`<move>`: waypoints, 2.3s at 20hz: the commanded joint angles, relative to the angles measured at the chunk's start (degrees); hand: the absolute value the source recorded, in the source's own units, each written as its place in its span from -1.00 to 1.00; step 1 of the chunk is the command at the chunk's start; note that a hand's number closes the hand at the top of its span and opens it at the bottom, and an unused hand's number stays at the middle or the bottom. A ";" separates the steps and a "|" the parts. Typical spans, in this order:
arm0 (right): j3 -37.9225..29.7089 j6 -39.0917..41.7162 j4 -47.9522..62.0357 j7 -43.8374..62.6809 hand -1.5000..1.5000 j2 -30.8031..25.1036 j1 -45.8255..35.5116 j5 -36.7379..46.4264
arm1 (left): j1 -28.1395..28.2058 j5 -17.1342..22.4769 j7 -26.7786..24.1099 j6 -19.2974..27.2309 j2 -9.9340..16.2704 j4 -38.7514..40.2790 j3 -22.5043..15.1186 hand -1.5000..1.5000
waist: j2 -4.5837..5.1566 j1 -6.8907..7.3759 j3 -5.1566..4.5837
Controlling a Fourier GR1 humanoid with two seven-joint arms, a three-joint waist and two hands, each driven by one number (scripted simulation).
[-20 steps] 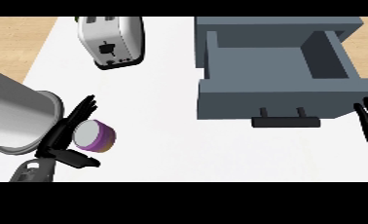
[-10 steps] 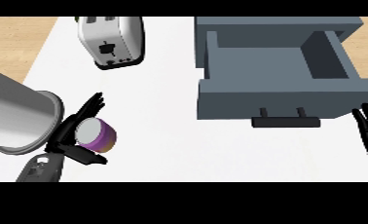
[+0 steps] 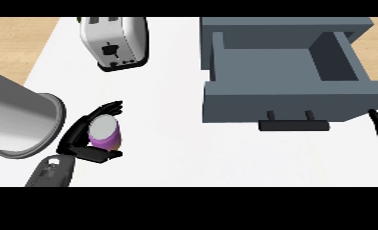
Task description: Pick up the can, place it into the drawer and close the drawer
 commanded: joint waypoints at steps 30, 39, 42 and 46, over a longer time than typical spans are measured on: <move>0.89 0.46 0.47 -5.99 -1.00 2.17 5.67 -0.41 | -1.62 10.02 28.02 26.13 -14.08 -33.68 1.11 1.00 | -0.04 -0.03 0.03; -2.63 2.03 -1.46 -2.81 -1.00 0.38 4.75 -2.81 | -10.68 10.19 44.48 33.72 -14.54 -44.06 -8.21 1.00 | -0.06 -0.03 0.03; -1.55 -1.21 -2.13 -0.03 -1.00 0.93 0.94 -1.08 | -13.82 8.82 49.59 39.05 -14.55 -45.96 -13.10 1.00 | -0.08 0.20 0.02; -3.84 0.90 -1.21 -2.88 -1.00 0.15 2.76 -3.37 | -23.48 8.99 50.90 40.35 -14.55 -39.88 -11.90 1.00 | 0.00 -0.25 0.03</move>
